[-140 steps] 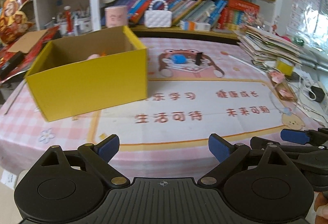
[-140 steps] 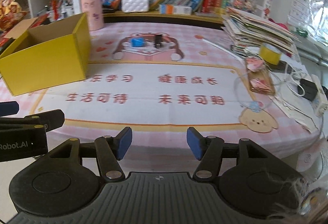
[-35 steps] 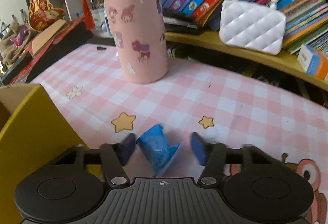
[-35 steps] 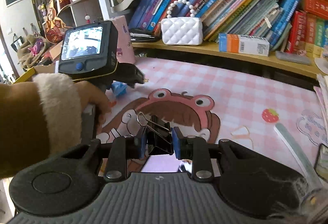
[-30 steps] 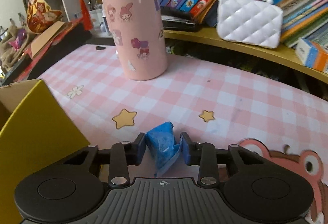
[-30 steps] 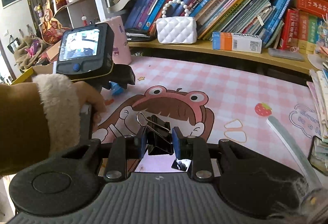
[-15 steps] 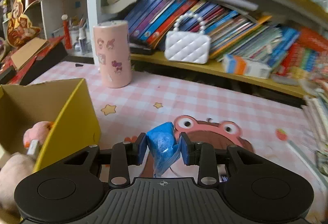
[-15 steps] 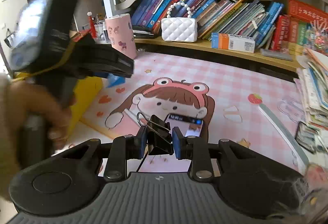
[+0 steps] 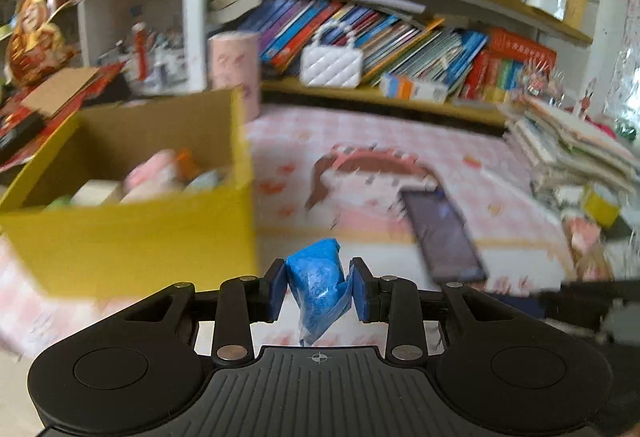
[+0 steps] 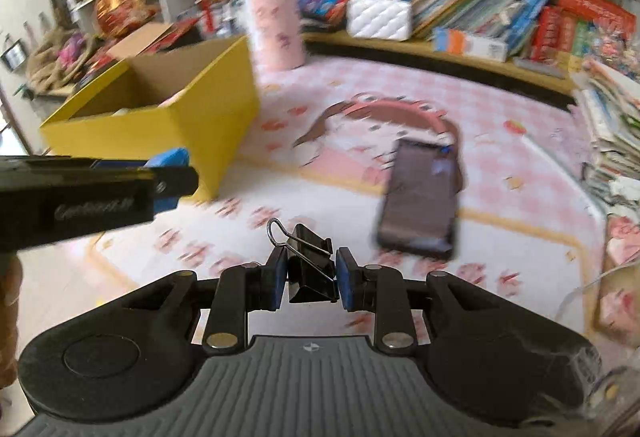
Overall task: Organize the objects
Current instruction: 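Carry the blue paper and black clip over the yellow box with both tools, then open both tools to drop the paper and clip into the box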
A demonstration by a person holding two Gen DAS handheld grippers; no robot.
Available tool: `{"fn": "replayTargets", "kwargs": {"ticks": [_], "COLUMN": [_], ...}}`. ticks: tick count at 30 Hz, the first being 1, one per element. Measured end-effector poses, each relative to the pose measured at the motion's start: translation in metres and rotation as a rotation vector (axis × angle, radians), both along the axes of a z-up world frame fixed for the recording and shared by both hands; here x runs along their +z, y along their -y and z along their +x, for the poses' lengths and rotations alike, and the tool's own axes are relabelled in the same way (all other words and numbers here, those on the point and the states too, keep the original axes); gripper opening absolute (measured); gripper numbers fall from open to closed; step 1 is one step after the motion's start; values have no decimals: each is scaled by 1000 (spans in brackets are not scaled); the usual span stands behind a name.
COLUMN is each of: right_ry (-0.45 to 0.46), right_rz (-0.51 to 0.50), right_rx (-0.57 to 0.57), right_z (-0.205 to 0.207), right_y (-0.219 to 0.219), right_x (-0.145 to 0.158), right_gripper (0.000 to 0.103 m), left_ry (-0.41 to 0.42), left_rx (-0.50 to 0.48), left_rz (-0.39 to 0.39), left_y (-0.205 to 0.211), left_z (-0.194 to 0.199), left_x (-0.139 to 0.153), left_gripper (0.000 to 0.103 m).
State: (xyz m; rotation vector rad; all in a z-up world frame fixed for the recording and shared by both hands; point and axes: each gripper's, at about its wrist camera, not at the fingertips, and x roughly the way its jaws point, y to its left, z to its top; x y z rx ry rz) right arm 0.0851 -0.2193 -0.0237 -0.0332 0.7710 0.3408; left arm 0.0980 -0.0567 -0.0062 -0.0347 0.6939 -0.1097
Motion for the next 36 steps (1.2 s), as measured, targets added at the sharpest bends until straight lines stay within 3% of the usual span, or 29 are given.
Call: {"fn": "replayTargets", "kwargs": {"ticks": [8,21,31,36], "right_ry": [-1,13,27,112], "right_rz": [-5,-9,-33,15], "right_rx": [100,154,147,121], "right_z": [-35,-69,-58,-19], "right_y": [-68,-142,-165,-168], "right_x": [3,10,18,42], "right_gripper": [24,25,24,24], "left_ry": [-52,-32,20,102], "left_rx": [128,183,169,190], "left_rz": [-1,7,-5,-18], "left_y": [-73,-143,-168,-173], "left_z": [-48,-103,-94,-63], "left_x": [-8,0,11,34], "left_gripper": [32,32,32,32]}}
